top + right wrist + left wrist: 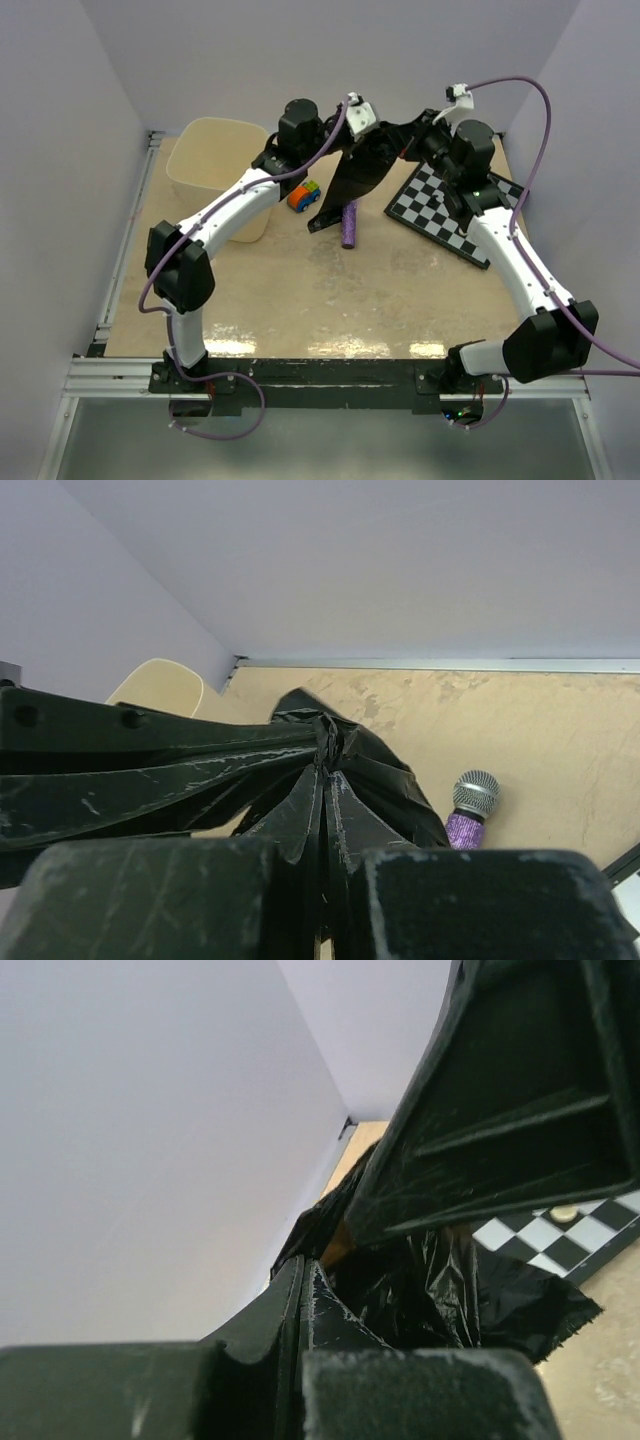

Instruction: Put the trash bags into the trash bin

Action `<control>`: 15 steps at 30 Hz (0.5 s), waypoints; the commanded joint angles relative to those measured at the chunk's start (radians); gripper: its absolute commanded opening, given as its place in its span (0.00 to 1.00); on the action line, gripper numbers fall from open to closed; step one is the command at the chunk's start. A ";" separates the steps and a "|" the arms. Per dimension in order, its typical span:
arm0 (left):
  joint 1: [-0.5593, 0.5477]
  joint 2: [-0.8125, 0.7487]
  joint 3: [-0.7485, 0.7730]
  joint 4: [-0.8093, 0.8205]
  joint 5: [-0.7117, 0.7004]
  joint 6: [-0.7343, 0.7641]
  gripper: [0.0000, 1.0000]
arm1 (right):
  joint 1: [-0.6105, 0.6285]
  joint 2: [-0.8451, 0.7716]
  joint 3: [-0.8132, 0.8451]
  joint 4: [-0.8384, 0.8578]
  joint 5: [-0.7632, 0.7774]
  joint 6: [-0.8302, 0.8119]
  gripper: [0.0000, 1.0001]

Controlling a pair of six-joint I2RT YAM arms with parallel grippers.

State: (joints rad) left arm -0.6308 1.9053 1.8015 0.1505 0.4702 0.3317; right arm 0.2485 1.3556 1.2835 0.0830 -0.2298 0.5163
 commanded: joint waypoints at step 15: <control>-0.029 -0.183 -0.330 0.397 0.004 0.204 0.00 | -0.002 0.025 0.053 0.063 -0.014 0.034 0.00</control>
State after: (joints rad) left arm -0.6552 1.7828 1.4464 0.4068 0.4786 0.5163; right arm 0.2481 1.3876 1.3109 0.0921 -0.2302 0.5423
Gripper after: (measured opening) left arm 0.012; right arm 0.007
